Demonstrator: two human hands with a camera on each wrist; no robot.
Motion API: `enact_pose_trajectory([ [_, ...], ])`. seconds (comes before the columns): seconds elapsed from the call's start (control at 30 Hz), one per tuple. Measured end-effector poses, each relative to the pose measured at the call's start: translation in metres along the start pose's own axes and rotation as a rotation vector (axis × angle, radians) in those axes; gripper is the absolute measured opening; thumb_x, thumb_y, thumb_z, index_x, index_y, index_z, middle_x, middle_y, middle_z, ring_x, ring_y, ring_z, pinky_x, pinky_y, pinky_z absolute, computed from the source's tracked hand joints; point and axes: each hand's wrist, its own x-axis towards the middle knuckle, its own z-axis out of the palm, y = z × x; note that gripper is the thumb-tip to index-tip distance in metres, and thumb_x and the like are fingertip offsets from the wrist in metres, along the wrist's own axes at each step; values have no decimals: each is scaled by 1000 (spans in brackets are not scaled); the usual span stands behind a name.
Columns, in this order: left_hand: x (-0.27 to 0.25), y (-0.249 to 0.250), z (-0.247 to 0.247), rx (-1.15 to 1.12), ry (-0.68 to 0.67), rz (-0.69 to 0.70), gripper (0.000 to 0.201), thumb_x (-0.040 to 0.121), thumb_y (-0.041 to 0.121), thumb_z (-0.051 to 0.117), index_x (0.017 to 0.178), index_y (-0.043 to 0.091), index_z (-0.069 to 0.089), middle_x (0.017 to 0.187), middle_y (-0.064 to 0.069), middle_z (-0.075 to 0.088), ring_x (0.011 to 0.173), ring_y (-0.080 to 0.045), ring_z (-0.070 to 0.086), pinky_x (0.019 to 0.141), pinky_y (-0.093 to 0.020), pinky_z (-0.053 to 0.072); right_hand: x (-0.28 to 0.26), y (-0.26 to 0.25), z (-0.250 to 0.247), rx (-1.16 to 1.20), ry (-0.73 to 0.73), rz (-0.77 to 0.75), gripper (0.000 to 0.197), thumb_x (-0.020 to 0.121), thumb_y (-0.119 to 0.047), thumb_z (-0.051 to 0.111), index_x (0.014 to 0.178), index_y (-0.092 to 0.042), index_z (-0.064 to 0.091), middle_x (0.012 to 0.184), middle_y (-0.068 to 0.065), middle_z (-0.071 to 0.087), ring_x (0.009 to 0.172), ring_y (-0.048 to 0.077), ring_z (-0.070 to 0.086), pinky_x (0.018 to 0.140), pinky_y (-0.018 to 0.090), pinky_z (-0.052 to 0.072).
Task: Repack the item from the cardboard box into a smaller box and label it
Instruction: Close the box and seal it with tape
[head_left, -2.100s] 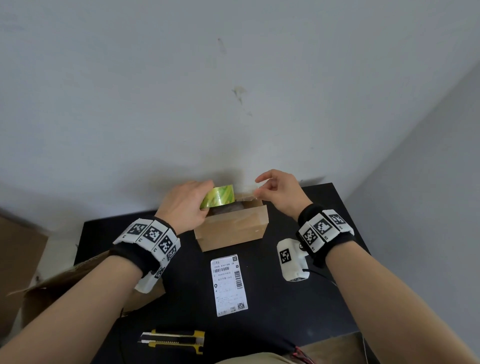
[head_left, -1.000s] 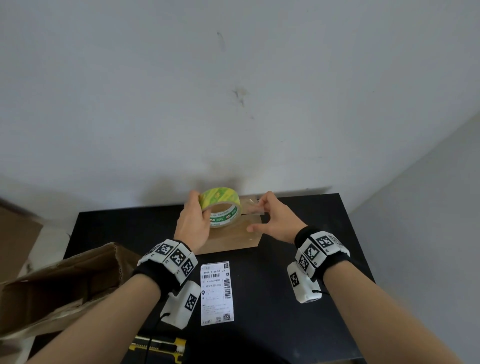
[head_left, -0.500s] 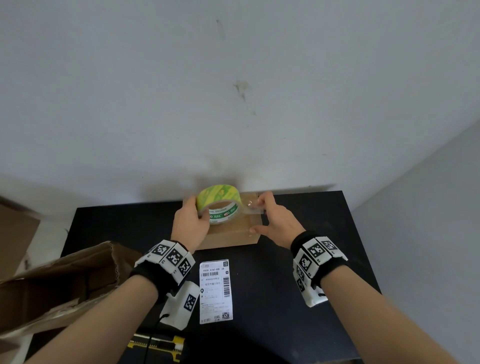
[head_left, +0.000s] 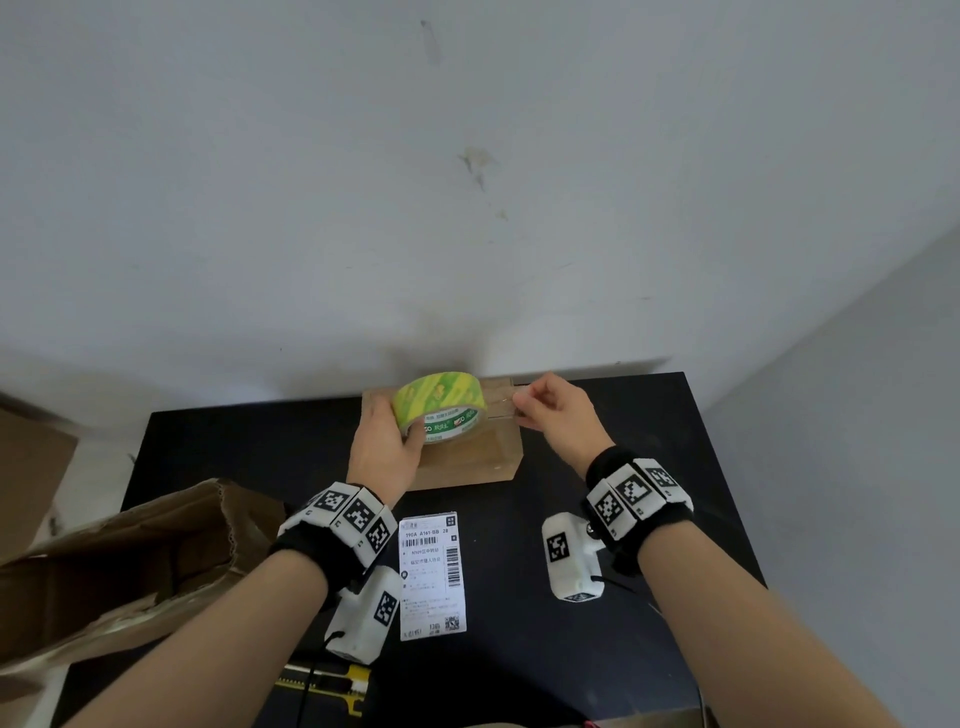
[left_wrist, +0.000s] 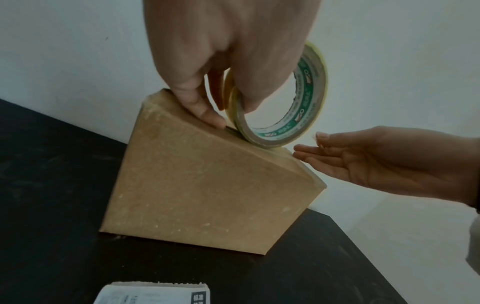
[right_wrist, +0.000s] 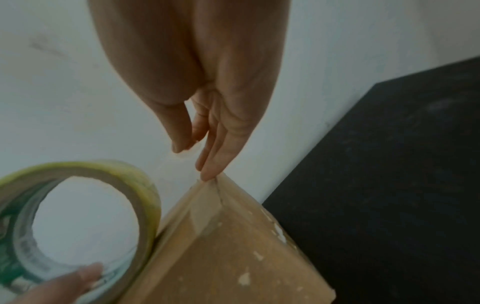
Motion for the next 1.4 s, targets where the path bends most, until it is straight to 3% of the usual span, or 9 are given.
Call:
enact_pose_trajectory([
  [0.27,-3,14,3,113,17,-84,35,90,26,58,113,1,53,122,-16,48,101,-33,55,77,-32,38,0,9,0,346,24,221,12,94,0,50,84,0,57,88,14,58,85,19,60,78,29,57],
  [0.53,2,17,3,145,-23,-87,38,90,30,56,119,6,50,123,-15,49,105,-35,55,83,-39,43,9,10,2,359,20,326,16,95,2,44,83,-1,53,83,13,59,76,19,60,61,25,55],
  [0.7,3,18,3,158,-53,-91,40,90,35,56,119,9,51,117,-13,52,100,-33,57,79,-36,44,16,13,13,103,-1,391,22,98,-13,44,78,-9,51,87,12,59,79,21,58,68,28,48],
  [0.8,2,18,2,185,-62,-67,39,91,36,53,122,11,49,115,-14,51,97,-34,57,76,-35,43,17,17,17,-66,21,378,16,97,-22,46,102,-7,45,92,12,57,84,22,56,73,35,50],
  [0.87,1,19,2,216,-68,-49,39,92,36,52,122,12,48,115,-16,51,96,-36,57,75,-34,41,15,23,17,-176,73,356,31,94,-24,52,116,-6,41,99,11,55,91,24,56,86,40,51],
  [1.07,-3,19,3,225,-87,-24,40,92,37,50,125,15,46,117,-16,47,96,-38,57,75,-33,41,-2,30,10,-295,154,-35,38,92,0,43,126,-9,56,124,9,62,117,21,56,103,32,42],
  [1.2,-3,20,1,202,-98,-10,37,91,34,51,125,19,46,115,-13,49,92,-34,57,75,-31,40,-10,37,13,-236,-180,-28,69,87,-5,48,149,-23,24,145,1,43,131,16,42,111,37,35],
  [1.3,-1,18,-2,149,-80,-7,34,89,33,54,121,24,48,110,-10,55,85,-27,55,74,-29,40,-10,34,10,-509,-303,-160,104,76,-20,70,151,-19,-2,159,2,6,146,14,9,118,38,20],
  [1.4,1,14,-2,87,-72,3,39,87,36,57,124,28,48,115,-6,57,101,-27,57,83,-32,44,-6,27,12,-830,-352,-243,118,73,-36,75,149,-18,-13,157,-2,-18,144,11,-14,119,37,5],
])
